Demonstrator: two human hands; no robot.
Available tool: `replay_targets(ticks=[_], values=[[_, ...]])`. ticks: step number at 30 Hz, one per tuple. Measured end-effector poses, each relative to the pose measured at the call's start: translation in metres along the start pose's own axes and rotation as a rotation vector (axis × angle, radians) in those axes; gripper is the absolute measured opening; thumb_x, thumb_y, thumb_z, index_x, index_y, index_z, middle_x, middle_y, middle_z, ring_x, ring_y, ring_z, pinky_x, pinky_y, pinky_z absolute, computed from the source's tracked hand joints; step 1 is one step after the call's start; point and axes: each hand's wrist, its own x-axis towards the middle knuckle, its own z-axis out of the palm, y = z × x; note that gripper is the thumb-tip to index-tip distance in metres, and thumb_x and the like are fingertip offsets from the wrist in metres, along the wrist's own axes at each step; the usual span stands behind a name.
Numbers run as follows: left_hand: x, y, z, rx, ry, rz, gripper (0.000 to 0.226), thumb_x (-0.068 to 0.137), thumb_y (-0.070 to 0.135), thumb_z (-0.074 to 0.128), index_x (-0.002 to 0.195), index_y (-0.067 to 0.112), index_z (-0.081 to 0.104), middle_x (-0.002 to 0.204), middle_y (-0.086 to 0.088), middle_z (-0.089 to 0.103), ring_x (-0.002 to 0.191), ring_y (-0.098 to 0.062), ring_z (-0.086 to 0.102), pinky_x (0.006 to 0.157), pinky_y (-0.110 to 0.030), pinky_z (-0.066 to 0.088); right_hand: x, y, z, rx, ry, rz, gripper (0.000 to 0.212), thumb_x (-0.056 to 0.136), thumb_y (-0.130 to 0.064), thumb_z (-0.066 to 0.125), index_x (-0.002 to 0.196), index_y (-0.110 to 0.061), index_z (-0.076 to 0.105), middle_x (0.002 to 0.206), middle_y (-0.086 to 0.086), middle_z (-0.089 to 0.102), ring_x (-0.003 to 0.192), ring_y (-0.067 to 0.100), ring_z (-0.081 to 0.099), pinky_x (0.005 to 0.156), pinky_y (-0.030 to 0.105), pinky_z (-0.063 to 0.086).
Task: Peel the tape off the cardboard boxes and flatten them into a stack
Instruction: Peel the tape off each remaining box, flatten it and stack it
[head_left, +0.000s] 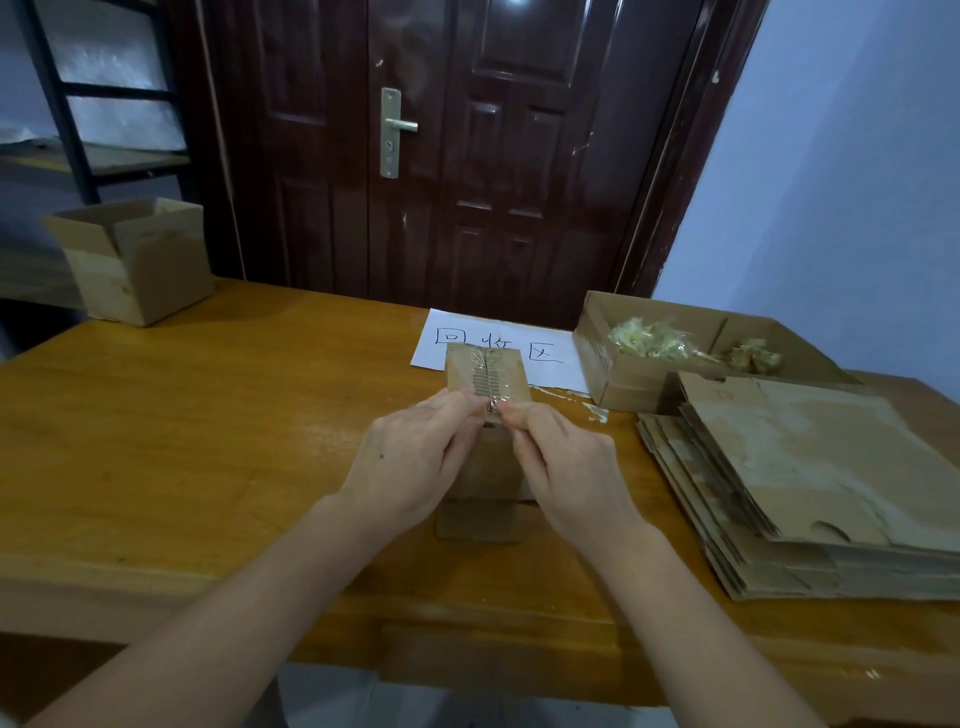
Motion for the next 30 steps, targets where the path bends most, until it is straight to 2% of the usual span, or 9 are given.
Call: replay_targets(ticks=[6, 10, 12, 15, 17, 20, 24, 26, 30], values=[[-0.001, 0.009, -0.003, -0.01, 0.016, -0.023, 0.024, 0.1, 0.032, 0.052, 0.113, 0.019, 0.068, 0.123, -0.004, 0.073, 0.109, -0.018, 0.071, 0.079, -0.028, 0.059, 0.001, -0.001, -0.001, 0.001, 0.012, -0.011, 0.02, 0.104, -0.013, 0.051, 0.114, -0.004, 0.066, 0.112, 0.008, 0.073, 0.097, 0.017, 0.072, 0.069, 0.033, 0.062], [-0.001, 0.012, -0.005, -0.108, 0.057, -0.08, 0.03, 0.104, 0.044, 0.046, 0.113, 0.022, 0.066, 0.107, 0.005, 0.075, 0.093, -0.002, 0.064, 0.073, 0.0, 0.039, 0.003, 0.001, -0.001, -0.014, 0.035, -0.025, 0.017, 0.104, -0.009, 0.053, 0.111, -0.002, 0.067, 0.108, 0.008, 0.072, 0.087, 0.017, 0.072, 0.059, 0.033, 0.06], [0.001, 0.011, -0.005, -0.118, 0.084, -0.107, 0.032, 0.108, 0.04, 0.043, 0.115, 0.022, 0.067, 0.099, 0.009, 0.074, 0.082, 0.002, 0.06, 0.066, 0.001, 0.036, 0.004, 0.0, 0.0, -0.027, 0.057, -0.024, 0.016, 0.104, -0.008, 0.054, 0.109, -0.002, 0.068, 0.108, 0.007, 0.073, 0.087, 0.017, 0.072, 0.061, 0.033, 0.06], [0.001, 0.006, -0.002, -0.079, 0.062, -0.053, 0.026, 0.108, 0.035, 0.048, 0.121, 0.024, 0.068, 0.114, 0.009, 0.074, 0.102, -0.004, 0.066, 0.083, 0.004, 0.034, 0.005, -0.002, 0.001, -0.031, 0.071, -0.023, 0.02, 0.105, -0.014, 0.051, 0.109, -0.004, 0.068, 0.107, 0.006, 0.073, 0.087, 0.015, 0.072, 0.063, 0.027, 0.06], [0.0, 0.004, -0.001, -0.038, 0.032, -0.028, 0.029, 0.106, 0.038, 0.05, 0.124, 0.026, 0.069, 0.123, 0.005, 0.073, 0.113, -0.007, 0.065, 0.093, -0.003, 0.039, 0.005, -0.002, 0.002, -0.025, 0.058, 0.011, 0.018, 0.105, -0.015, 0.052, 0.109, -0.006, 0.067, 0.106, 0.005, 0.073, 0.084, 0.015, 0.072, 0.061, 0.03, 0.06], [0.001, 0.005, 0.0, -0.001, 0.019, -0.062, 0.036, 0.103, 0.045, 0.048, 0.125, 0.027, 0.072, 0.126, 0.002, 0.072, 0.116, -0.014, 0.068, 0.089, -0.027, 0.056, 0.005, -0.002, 0.003, -0.047, 0.055, 0.062, 0.014, 0.105, -0.016, 0.056, 0.109, -0.008, 0.067, 0.103, 0.001, 0.072, 0.079, 0.016, 0.07, 0.057, 0.035, 0.058], [0.004, 0.008, -0.003, -0.022, 0.065, -0.043, 0.031, 0.105, 0.035, 0.048, 0.116, 0.023, 0.074, 0.118, 0.006, 0.075, 0.105, -0.009, 0.072, 0.079, -0.023, 0.057, 0.007, -0.006, 0.005, -0.031, 0.076, 0.101, 0.015, 0.103, -0.022, 0.056, 0.108, -0.013, 0.067, 0.098, -0.006, 0.07, 0.073, 0.006, 0.064, 0.054, 0.027, 0.054], [0.006, 0.009, -0.003, -0.001, 0.086, -0.026, 0.032, 0.105, 0.033, 0.047, 0.112, 0.02, 0.075, 0.112, 0.007, 0.076, 0.098, -0.009, 0.073, 0.074, -0.022, 0.057, 0.006, -0.009, 0.005, -0.027, 0.057, 0.126, 0.019, 0.098, -0.025, 0.06, 0.113, -0.016, 0.068, 0.102, -0.008, 0.071, 0.082, 0.002, 0.065, 0.061, 0.025, 0.057], [0.005, 0.01, 0.002, 0.025, 0.16, -0.006, 0.029, 0.105, 0.03, 0.05, 0.109, 0.018, 0.076, 0.109, 0.005, 0.077, 0.1, -0.012, 0.074, 0.08, -0.028, 0.06, 0.011, -0.007, -0.004, 0.059, 0.023, 0.247, 0.034, 0.094, -0.039, 0.058, 0.121, -0.027, 0.073, 0.13, -0.011, 0.068, 0.119, -0.004, 0.058, 0.097, 0.019, 0.051]])
